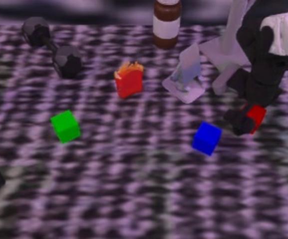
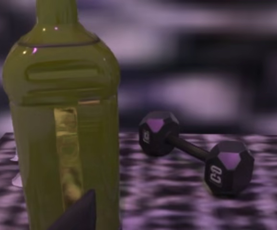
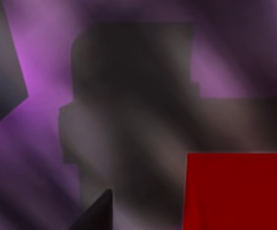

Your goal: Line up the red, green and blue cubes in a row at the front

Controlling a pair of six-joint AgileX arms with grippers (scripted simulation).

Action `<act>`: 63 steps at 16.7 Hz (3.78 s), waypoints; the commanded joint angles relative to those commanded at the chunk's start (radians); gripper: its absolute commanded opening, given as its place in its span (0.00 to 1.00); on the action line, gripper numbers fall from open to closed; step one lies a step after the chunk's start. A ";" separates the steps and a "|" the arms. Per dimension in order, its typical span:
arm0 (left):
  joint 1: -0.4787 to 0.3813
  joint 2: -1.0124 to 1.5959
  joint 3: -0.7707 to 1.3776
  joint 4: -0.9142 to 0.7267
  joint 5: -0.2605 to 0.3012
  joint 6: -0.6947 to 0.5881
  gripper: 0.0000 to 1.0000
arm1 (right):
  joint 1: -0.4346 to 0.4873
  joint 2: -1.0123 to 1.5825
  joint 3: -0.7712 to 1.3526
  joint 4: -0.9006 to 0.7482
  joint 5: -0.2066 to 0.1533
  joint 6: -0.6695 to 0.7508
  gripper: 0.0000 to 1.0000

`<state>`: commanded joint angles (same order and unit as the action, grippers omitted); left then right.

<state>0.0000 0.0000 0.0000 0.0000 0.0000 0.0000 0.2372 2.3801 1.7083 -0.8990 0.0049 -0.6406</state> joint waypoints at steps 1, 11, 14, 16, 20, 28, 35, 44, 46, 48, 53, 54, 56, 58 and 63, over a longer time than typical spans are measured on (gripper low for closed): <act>0.000 0.000 0.000 0.000 0.000 0.000 1.00 | 0.000 0.000 0.000 0.000 0.000 0.000 0.40; 0.000 0.000 0.000 0.000 0.000 0.000 1.00 | 0.000 0.000 0.000 0.000 0.000 0.000 0.00; 0.000 0.000 0.000 0.000 0.000 0.000 1.00 | 0.000 0.000 0.000 0.000 0.000 0.000 0.00; 0.000 0.000 0.000 0.000 0.000 0.000 1.00 | 0.000 -0.033 0.006 -0.022 -0.012 0.010 0.00; 0.000 0.000 0.000 0.000 0.000 0.000 1.00 | 0.003 -0.069 0.079 -0.136 -0.013 0.010 0.00; 0.000 0.000 0.000 0.000 0.000 0.000 1.00 | 0.003 -0.111 0.146 -0.245 -0.013 0.011 0.00; 0.000 0.000 0.000 0.000 0.000 0.000 1.00 | 0.214 -0.087 0.207 -0.282 -0.012 0.033 0.00; 0.000 0.000 0.000 0.000 0.000 0.000 1.00 | 0.730 -0.051 0.323 -0.361 -0.010 0.093 0.00; 0.000 0.000 0.000 0.000 0.000 0.000 1.00 | 0.775 -0.052 0.333 -0.367 -0.009 0.100 0.00; 0.000 0.000 0.000 0.000 0.000 0.000 1.00 | 0.781 -0.052 0.334 -0.367 -0.009 0.101 0.00; 0.000 0.000 0.000 0.000 0.000 0.000 1.00 | 0.780 -0.052 0.316 -0.349 -0.010 0.102 0.00; 0.000 0.000 0.000 0.000 0.000 0.000 1.00 | 0.779 -0.048 0.296 -0.325 -0.010 0.102 0.00; 0.000 0.000 0.000 0.000 0.000 0.000 1.00 | 0.779 -0.034 0.245 -0.256 -0.010 0.104 0.00; 0.000 0.000 0.000 0.000 0.000 0.000 1.00 | 0.780 -0.018 0.188 -0.179 -0.010 0.104 0.00; 0.000 0.000 0.000 0.000 0.000 0.000 1.00 | 0.783 -0.003 0.140 -0.123 -0.008 0.103 0.00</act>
<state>0.0000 0.0000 0.0000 0.0000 0.0000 0.0000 1.0204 2.3774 1.8479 -1.0221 -0.0035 -0.5377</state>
